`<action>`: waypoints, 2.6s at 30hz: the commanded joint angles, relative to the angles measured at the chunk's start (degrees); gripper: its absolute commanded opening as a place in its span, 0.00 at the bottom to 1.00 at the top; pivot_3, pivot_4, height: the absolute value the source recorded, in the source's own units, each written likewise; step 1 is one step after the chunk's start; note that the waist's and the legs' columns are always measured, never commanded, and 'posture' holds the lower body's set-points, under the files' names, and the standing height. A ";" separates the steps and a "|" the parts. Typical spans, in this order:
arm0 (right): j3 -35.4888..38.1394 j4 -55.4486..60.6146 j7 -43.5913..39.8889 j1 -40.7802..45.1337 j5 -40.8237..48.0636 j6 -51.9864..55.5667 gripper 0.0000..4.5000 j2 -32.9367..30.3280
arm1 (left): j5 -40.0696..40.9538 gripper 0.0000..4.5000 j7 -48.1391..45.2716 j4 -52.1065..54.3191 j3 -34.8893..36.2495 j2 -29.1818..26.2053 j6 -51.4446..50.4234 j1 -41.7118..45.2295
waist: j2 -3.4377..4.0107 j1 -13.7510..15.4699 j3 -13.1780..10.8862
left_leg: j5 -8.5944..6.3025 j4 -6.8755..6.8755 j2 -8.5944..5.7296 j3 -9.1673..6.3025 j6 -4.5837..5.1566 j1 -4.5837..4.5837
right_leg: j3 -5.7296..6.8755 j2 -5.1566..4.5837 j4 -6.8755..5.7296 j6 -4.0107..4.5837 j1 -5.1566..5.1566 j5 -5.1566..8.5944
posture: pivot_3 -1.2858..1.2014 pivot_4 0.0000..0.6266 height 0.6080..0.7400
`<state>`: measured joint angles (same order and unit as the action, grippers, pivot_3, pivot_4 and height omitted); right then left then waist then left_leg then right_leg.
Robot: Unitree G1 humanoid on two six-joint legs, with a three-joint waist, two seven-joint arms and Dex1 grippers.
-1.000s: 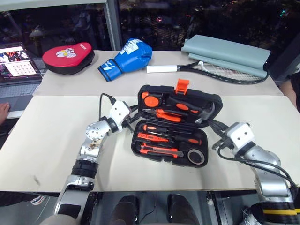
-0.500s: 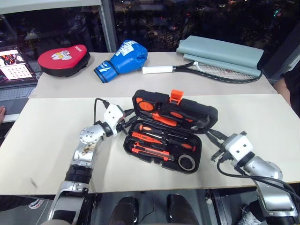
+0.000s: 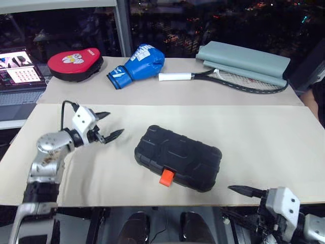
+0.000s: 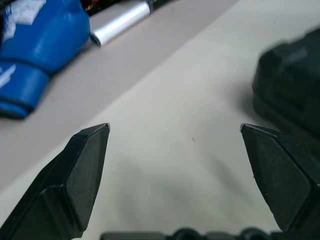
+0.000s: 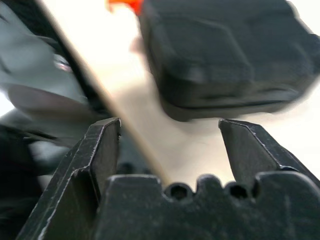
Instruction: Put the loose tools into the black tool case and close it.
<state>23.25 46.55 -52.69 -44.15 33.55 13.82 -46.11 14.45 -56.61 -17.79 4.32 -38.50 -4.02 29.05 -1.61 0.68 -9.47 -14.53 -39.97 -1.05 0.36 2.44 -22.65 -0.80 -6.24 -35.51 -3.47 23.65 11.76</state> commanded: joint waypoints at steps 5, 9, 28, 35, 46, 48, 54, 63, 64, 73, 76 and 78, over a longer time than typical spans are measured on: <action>-10.24 2.68 4.56 9.76 -5.24 6.32 0.30 -2.15 | -8.34 0.85 -7.33 -20.03 -10.78 7.03 7.17 19.67 | -0.14 0.24 -0.06 | -0.01 0.05 -0.01 -0.08 0.00 0.18 | 0.12 0.04 0.42 -0.11 -0.39 -0.06 | 0.52 0.24 0.97; -16.12 1.86 5.56 13.79 -8.84 7.90 0.00 -2.79 | -12.51 0.50 -9.12 -31.10 -14.19 11.11 13.82 27.51 | -0.19 0.62 -0.08 | -0.05 0.03 -0.12 -0.06 0.08 -0.15 | 0.10 0.02 0.49 0.01 -0.17 -0.21 | 0.52 0.24 0.97; -16.61 -15.51 10.58 34.75 -17.86 9.96 0.00 -1.39 | -15.48 0.01 -35.89 -31.35 -29.45 7.62 15.89 28.25 | -0.23 -1.22 -0.10 | -0.22 -0.20 -0.14 0.13 0.24 -0.62 | -0.07 0.04 0.36 0.20 0.40 -0.38 | 0.52 0.24 0.97; -15.09 -17.45 9.63 34.69 -18.84 9.01 0.00 -1.44 | -7.67 0.01 -35.89 -19.35 -31.92 2.84 6.75 25.13 | -0.26 -0.83 -0.14 | -0.24 -0.20 -0.14 -0.02 0.27 -0.81 | 0.00 0.05 0.17 0.22 0.59 -0.37 | 0.52 0.24 0.97; -7.48 -7.55 5.39 24.32 -13.08 13.25 0.00 -2.39 | -9.50 0.01 -34.74 -30.11 -25.00 10.26 4.76 37.16 | -0.29 0.53 -0.15 | -0.25 -0.43 -0.22 -0.11 0.29 -0.96 | 0.12 0.04 0.26 0.15 0.51 -0.40 | 0.52 0.24 0.97; -7.13 -6.41 5.43 23.33 -12.85 14.06 0.00 -2.33 | -10.03 0.01 -35.61 -30.07 -26.12 10.48 6.14 37.28 | -0.27 0.16 -0.15 | -0.26 -0.43 -0.23 -0.10 0.31 -0.93 | 0.10 0.03 0.27 0.14 0.48 -0.39 | 0.52 0.24 0.97; -6.31 -1.77 4.70 21.40 -9.81 17.51 0.00 -2.40 | -7.78 0.01 -35.89 -26.49 -27.62 12.03 7.10 35.68 | -0.27 -0.52 -0.15 | -0.28 -0.41 -0.16 -0.05 0.34 -0.85 | 0.02 0.06 0.17 0.16 0.52 -0.39 | 0.52 0.24 0.97; -15.56 0.38 7.33 25.83 -10.70 21.74 0.00 -2.94 | -11.48 0.01 -35.27 -21.99 -32.58 17.16 13.60 32.45 | -0.27 0.05 -0.15 | -0.28 -0.48 -0.17 -0.07 0.34 -0.87 | 0.02 0.04 0.21 0.14 0.48 -0.41 | 0.52 0.24 0.97; -16.76 0.48 7.55 26.47 -10.82 22.29 0.00 -3.13 | -12.35 0.01 -35.43 -22.05 -33.21 17.68 14.53 31.89 | -0.27 0.04 -0.14 | -0.28 -0.48 -0.17 -0.07 0.34 -0.88 | 0.03 0.05 0.20 0.14 0.49 -0.41 | 0.52 0.24 0.97; -18.52 0.87 6.51 31.45 -8.62 25.71 0.00 -5.38 | -13.93 0.01 -35.57 -20.77 -33.16 19.92 14.13 30.03 | -0.23 0.05 -0.11 | -0.28 -0.48 -0.15 -0.06 0.34 -0.69 | 0.02 0.05 0.22 0.14 0.30 -0.40 | 0.52 0.24 0.97; -18.39 0.46 6.17 34.14 -7.19 27.32 0.00 -5.85 | -14.05 0.01 -35.30 -20.39 -32.61 20.33 13.65 29.79 | -0.23 0.09 -0.11 | -0.28 -0.48 -0.16 -0.07 0.34 -0.69 | 0.02 0.05 0.23 0.14 0.29 -0.40 | 0.52 0.24 0.97; -18.70 -0.02 5.60 35.63 -6.80 27.89 0.00 -6.48 | -14.04 0.01 -35.19 -20.10 -32.27 20.54 13.26 29.68 | -0.23 0.05 -0.11 | -0.28 -0.48 -0.16 -0.07 0.34 -0.69 | 0.02 0.05 0.23 0.14 0.28 -0.41 | 0.52 0.24 0.97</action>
<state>3.69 45.46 -46.66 -10.92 25.52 41.85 -51.94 2.17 -91.65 -38.47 -26.37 -18.87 9.77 60.05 -1.84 0.72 -9.59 -14.81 -40.46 -1.21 0.28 2.78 -23.34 -0.79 -6.19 -35.28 -3.33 23.94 11.35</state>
